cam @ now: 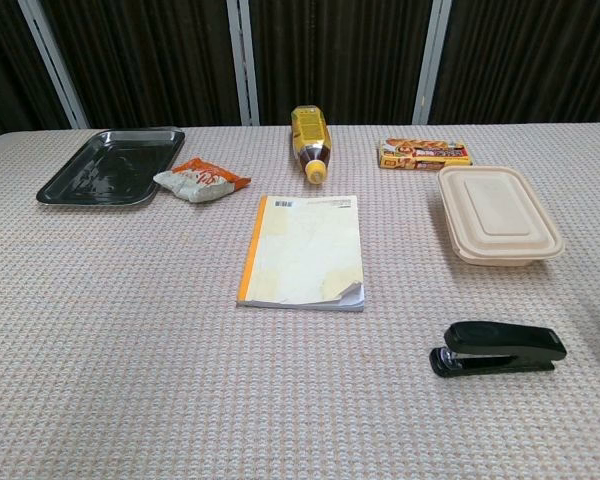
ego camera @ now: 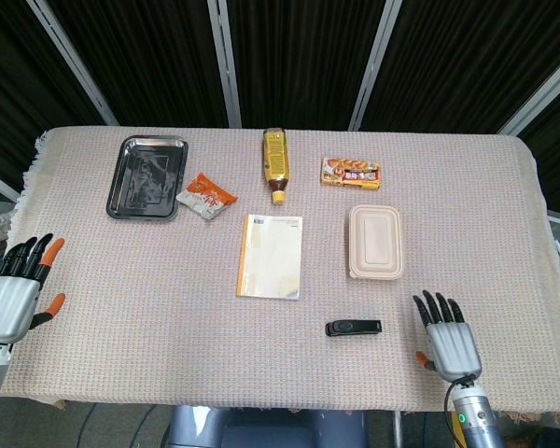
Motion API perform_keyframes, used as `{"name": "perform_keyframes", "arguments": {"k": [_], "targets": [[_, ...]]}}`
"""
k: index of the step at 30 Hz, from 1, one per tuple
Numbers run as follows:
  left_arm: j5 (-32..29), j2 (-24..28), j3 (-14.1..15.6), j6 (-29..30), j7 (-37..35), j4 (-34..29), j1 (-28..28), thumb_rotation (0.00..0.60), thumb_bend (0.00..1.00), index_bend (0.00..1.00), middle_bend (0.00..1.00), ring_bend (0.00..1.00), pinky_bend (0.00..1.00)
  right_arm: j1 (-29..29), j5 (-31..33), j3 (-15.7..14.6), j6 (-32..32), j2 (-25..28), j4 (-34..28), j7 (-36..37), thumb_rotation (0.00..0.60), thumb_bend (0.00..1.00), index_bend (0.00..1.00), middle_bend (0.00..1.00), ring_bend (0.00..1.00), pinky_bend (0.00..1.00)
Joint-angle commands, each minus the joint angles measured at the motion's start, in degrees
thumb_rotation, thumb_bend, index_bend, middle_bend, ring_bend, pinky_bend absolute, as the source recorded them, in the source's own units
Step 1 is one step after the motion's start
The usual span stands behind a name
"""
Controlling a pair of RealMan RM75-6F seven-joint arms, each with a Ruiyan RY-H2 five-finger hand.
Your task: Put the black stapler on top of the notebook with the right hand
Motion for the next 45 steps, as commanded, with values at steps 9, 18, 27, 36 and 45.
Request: {"name": "perform_keyframes", "arguments": {"k": [9,18,27,36,45], "targets": [[-0.63,0.02,0.04,-0.49,-0.60,0.48,-0.28,0.600,0.32,0.00,0.00,0.00,0.11,3.51,-4.18,-0.10,-1.05,-5.90,0.26,-4.50,0.600,0.20,0.21,0.18,0.18,0.36],[-0.44,0.28,0.46,-0.18,-1.28,0.48,-0.06,0.600,0.32,0.00,0.00,0.00,0.11,5.45,-3.31,0.63,-2.88,-8.27,0.27,-6.46,0.600,0.22,0.24,0.20,0.21,0.40],[-0.52,0.56,0.55,-0.34,-2.16,0.63,-0.20,0.600,0.32,0.00,0.00,0.00,0.11,7.25,-2.10,0.83,-5.11,-11.08,2.89,-6.24,0.600,0.29,0.31,0.26,0.27,0.42],[-0.37,0.99,0.82,-0.57,-3.22,0.61,-0.35,0.600,0.32,0.00,0.00,0.00,0.11,8.42,-1.80,0.63,-6.07,-13.49,6.51,-4.11,0.600,0.33,0.39,0.34,0.36,0.51],[0.00,1.19,1.01,-0.33,-3.86,0.66,-0.38,0.600,0.32,0.00,0.00,0.00,0.11,8.79,-3.32,0.51,-4.07,-15.32,9.30,-3.83,0.600,0.40,0.56,0.47,0.51,0.67]]}}
